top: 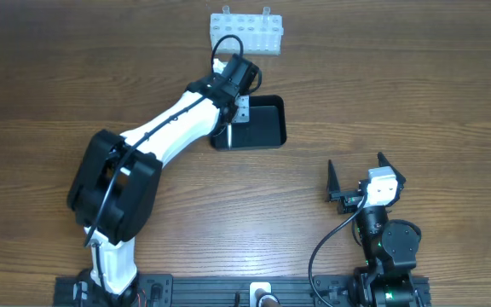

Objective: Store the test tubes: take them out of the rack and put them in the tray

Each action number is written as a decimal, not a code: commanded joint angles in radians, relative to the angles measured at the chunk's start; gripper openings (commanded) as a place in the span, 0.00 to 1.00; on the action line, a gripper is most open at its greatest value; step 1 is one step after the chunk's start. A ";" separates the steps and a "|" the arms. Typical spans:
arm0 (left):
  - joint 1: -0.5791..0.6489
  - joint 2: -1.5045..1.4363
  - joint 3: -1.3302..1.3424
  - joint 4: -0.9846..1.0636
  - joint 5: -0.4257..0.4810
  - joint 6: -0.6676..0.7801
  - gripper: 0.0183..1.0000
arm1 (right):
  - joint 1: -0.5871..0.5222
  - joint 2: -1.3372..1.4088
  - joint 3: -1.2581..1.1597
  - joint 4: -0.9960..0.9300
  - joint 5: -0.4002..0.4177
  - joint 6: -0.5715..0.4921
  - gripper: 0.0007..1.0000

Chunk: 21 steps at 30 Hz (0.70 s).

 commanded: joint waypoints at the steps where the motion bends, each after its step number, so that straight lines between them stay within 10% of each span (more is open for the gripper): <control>1: 0.011 0.022 0.006 0.006 -0.012 0.016 0.04 | -0.005 -0.007 -0.005 -0.002 -0.012 0.004 0.99; 21: -0.007 -0.036 0.008 0.006 -0.042 0.014 0.62 | -0.005 -0.007 -0.005 -0.002 -0.012 0.003 0.99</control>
